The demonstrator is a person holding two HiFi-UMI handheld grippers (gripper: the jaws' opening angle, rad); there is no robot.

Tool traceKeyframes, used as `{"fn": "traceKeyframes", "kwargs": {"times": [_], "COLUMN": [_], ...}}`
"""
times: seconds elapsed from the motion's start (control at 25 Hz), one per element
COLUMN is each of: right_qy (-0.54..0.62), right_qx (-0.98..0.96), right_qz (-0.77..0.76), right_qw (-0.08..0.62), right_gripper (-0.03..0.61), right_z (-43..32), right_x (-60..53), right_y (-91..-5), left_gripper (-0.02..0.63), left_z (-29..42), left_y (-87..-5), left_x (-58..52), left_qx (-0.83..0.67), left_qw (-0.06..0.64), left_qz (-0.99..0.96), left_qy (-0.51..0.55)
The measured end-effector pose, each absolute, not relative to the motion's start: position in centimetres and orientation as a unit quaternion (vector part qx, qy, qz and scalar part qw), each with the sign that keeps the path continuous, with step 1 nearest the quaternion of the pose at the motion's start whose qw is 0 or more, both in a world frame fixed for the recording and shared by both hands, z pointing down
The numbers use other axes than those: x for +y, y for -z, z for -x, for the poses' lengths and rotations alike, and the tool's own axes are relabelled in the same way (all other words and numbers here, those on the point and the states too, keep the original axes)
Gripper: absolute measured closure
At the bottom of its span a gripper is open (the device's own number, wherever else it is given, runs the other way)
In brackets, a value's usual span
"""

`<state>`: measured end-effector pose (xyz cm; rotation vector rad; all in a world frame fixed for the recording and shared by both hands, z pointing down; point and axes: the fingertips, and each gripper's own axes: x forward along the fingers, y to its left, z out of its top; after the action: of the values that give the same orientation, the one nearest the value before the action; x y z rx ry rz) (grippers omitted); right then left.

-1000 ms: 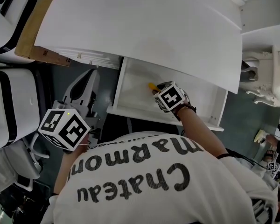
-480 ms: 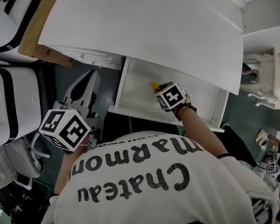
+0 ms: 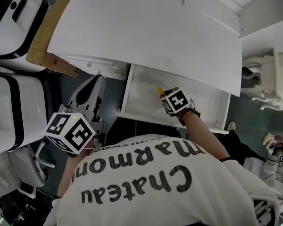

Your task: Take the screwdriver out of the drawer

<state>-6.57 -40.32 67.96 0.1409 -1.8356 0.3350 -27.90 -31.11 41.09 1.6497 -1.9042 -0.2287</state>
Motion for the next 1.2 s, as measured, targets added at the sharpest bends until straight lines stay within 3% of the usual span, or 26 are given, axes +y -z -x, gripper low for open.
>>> {"fn": "traceKeyframes", "kwargs": {"times": [0.4,1.2], "right_qy": [-0.138,-0.133], "right_qx": [-0.809,-0.867], "right_qz": [-0.109,-0.236], "right_qw": [0.560,0.419], "right_gripper": [0.495,0.495], "right_z": [5.8,5.7], "right_x": [-40.7,-39.8], "right_y": [-64.4,-54.7], "left_gripper": [0.594,0.594], "left_z": [27.4,25.2], "left_y": [-38.1,-35.0], "left_x": [-30.8,-28.7], "left_qx": [-0.701,-0.651], "left_qw": [0.269,0.219], "left_qz": [-0.655,-0.722], "left_qy": [0.086,0.086]}}
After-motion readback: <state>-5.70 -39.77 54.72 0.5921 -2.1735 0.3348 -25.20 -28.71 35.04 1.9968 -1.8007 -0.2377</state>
